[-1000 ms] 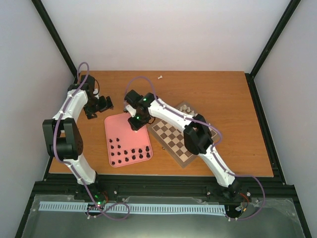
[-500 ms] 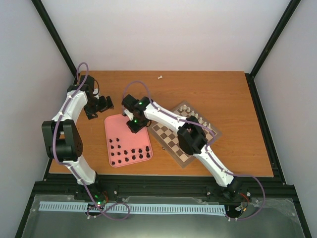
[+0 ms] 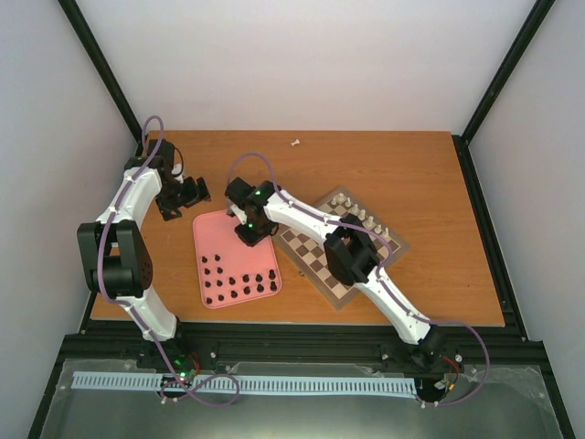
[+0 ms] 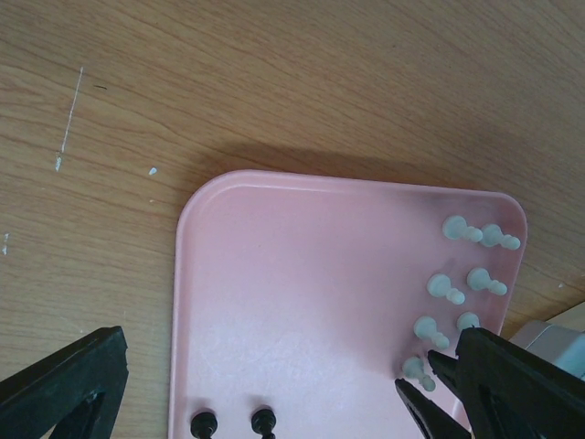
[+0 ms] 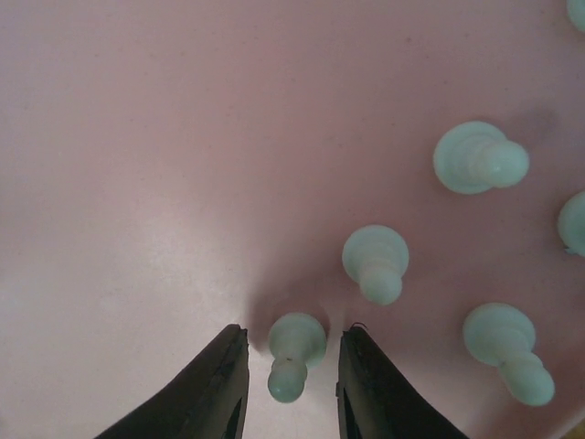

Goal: Set up the chess pieces on the board
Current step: Pick up the chess piece from the storage box.

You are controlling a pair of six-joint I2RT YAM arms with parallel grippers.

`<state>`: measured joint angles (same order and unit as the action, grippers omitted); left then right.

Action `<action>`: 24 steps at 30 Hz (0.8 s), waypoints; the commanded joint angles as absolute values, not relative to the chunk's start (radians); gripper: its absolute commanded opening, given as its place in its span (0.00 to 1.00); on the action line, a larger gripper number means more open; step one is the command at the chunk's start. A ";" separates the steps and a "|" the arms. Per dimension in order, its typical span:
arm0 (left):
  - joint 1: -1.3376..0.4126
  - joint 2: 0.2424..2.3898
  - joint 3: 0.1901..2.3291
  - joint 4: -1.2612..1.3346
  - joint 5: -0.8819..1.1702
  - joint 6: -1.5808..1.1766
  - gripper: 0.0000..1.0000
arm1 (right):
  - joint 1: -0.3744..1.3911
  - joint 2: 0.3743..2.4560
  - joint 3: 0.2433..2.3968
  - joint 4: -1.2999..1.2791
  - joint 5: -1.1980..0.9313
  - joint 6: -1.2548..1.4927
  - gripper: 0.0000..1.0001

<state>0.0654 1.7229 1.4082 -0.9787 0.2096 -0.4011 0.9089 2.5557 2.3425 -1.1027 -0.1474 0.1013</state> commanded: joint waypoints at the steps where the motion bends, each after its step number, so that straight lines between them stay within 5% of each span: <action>1: 0.063 1.705 1.420 -0.966 0.219 -0.414 1.00 | 0.902 2.572 2.375 -1.099 -0.156 0.109 0.28; 10: 0.063 1.705 1.423 -0.970 0.219 -0.412 1.00 | 0.900 2.564 2.373 -1.103 -0.166 0.103 0.12; 24: 0.063 1.700 1.427 -0.974 0.214 -0.407 1.00 | 0.863 2.301 2.304 -1.154 -0.106 0.131 0.10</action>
<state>0.0654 1.7229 1.4086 -0.9791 0.2108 -0.4007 0.8944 2.4619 2.3177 -1.1278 -0.1253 0.1036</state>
